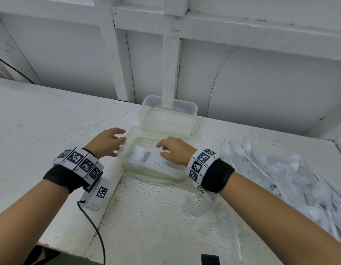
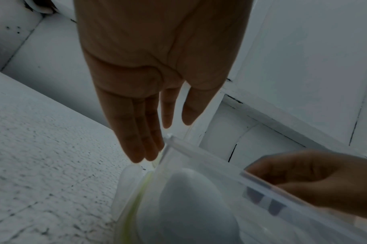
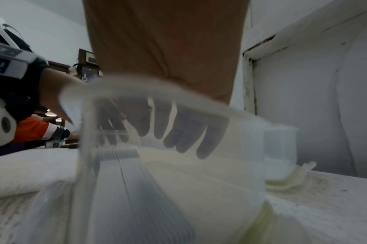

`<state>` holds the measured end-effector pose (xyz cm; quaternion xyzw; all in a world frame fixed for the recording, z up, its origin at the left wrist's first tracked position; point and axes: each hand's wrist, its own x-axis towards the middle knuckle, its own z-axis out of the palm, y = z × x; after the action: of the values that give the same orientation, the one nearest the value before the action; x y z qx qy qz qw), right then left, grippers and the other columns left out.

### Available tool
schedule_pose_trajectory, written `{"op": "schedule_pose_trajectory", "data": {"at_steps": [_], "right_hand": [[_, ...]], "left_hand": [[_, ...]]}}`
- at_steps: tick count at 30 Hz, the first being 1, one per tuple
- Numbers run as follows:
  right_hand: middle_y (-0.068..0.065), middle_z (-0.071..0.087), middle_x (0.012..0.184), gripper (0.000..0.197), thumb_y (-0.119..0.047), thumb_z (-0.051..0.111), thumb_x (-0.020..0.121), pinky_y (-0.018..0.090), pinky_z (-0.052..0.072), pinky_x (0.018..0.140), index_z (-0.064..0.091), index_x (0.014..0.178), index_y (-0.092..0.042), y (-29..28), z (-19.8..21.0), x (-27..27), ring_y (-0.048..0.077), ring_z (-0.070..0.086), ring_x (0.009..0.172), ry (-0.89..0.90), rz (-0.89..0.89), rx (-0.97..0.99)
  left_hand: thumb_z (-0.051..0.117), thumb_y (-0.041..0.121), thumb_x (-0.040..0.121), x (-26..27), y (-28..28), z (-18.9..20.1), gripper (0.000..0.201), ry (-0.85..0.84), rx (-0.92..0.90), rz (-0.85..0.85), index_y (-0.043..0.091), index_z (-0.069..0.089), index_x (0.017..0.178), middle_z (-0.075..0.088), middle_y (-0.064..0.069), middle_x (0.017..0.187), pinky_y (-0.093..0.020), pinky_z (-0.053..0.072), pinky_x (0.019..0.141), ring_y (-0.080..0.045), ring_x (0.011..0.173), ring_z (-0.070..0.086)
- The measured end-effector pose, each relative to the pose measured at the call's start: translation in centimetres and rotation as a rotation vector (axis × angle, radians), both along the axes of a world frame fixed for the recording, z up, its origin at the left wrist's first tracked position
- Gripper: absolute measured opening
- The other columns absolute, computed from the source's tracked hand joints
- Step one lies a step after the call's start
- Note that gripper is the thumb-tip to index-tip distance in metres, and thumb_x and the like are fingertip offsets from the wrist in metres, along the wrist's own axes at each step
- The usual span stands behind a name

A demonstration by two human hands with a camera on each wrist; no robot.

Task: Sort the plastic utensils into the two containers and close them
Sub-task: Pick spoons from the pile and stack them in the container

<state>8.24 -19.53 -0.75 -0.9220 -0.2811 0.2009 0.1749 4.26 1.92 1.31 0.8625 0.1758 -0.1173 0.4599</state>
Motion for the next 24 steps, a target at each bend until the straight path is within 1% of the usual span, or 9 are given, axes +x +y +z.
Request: {"op": "schedule_pose_trajectory", "data": {"at_steps": [5,8,10,13,14,16,18,21,24], "right_hand": [[0.005,0.057,0.116,0.029,-0.02,0.049,0.095,0.019,0.035,0.09,0.057,0.122,-0.013,-3.6,2.9,-0.7,0.012,0.052,0.103,-0.219,-0.105,0.269],[0.004,0.064,0.11,0.024,-0.018,0.053,0.094,0.021,0.042,0.086,0.063,0.114,-0.011,-8.0,4.4,-0.5,0.012,0.056,0.095,-0.3,-0.361,0.414],[0.006,0.066,0.109,0.024,-0.019,0.053,0.094,0.024,0.043,0.085,0.064,0.113,-0.01,-11.8,4.2,0.0,0.016,0.059,0.096,-0.289,-0.549,0.337],[0.009,0.064,0.114,0.024,-0.015,0.048,0.094,0.027,0.04,0.088,0.065,0.109,-0.008,-17.3,2.4,0.7,0.024,0.057,0.107,-0.188,-0.71,-0.007],[0.011,0.065,0.106,0.023,-0.012,0.046,0.094,0.028,0.042,0.084,0.067,0.1,-0.007,-18.5,1.7,0.7,0.028,0.057,0.104,-0.136,-0.732,-0.111],[0.01,0.055,0.07,0.033,-0.012,0.041,0.092,0.029,0.039,0.06,0.057,0.063,-0.01,-20.0,0.8,0.4,0.029,0.055,0.079,-0.074,-0.773,-0.239],[0.005,0.04,0.054,0.043,-0.019,0.038,0.093,0.027,0.03,0.052,0.039,0.05,-0.013,-20.4,0.4,0.1,0.024,0.044,0.06,-0.046,-0.821,-0.232],[0.004,0.048,0.06,0.042,-0.029,0.039,0.094,0.032,0.041,0.067,0.046,0.056,-0.011,-20.4,0.2,-0.1,0.025,0.049,0.065,-0.031,-0.774,-0.226],[0.004,0.052,0.068,0.037,-0.036,0.045,0.093,0.031,0.038,0.068,0.049,0.067,-0.01,-20.0,0.4,-0.4,0.022,0.049,0.064,-0.011,-0.716,-0.199]], "left_hand": [[0.048,0.024,0.095,-1.4,0.0,-0.1,0.039,-0.082,0.112,-0.024,0.016,0.046,0.133,0.059,-0.01,0.12,-0.037,0.048,0.084,-0.025,0.104,0.056],[0.048,0.025,0.095,-2.0,-0.3,0.1,0.035,-0.177,0.227,-0.034,0.016,0.051,0.129,0.057,-0.008,0.123,-0.032,0.042,0.086,-0.02,0.102,0.053],[0.047,0.023,0.095,-2.4,-0.8,0.3,0.032,-0.257,0.276,-0.063,0.014,0.054,0.125,0.059,-0.008,0.12,-0.028,0.037,0.082,-0.015,0.096,0.051],[0.047,0.019,0.095,-2.9,-2.1,1.1,0.028,-0.381,0.299,-0.118,0.011,0.058,0.12,0.061,-0.006,0.114,-0.026,0.036,0.081,-0.014,0.093,0.051],[0.047,0.019,0.095,-3.0,-2.8,1.3,0.027,-0.407,0.294,-0.149,0.011,0.06,0.118,0.061,-0.005,0.113,-0.025,0.035,0.081,-0.014,0.093,0.052],[0.047,0.019,0.095,-3.0,-4.7,1.8,0.025,-0.436,0.275,-0.23,0.013,0.062,0.115,0.062,-0.001,0.111,-0.023,0.035,0.081,-0.012,0.094,0.052],[0.048,0.02,0.095,-2.9,-7.1,2.3,0.024,-0.447,0.251,-0.328,0.014,0.063,0.113,0.062,0.003,0.108,-0.019,0.036,0.078,-0.01,0.094,0.054],[0.047,0.022,0.096,-2.5,-11.5,2.7,0.024,-0.435,0.212,-0.459,0.016,0.063,0.113,0.062,0.005,0.106,-0.014,0.038,0.073,-0.008,0.093,0.054],[0.046,0.022,0.097,-1.8,-16.0,2.7,0.026,-0.387,0.2,-0.575,0.015,0.062,0.115,0.063,0.003,0.113,-0.018,0.038,0.082,-0.008,0.095,0.054]]}}
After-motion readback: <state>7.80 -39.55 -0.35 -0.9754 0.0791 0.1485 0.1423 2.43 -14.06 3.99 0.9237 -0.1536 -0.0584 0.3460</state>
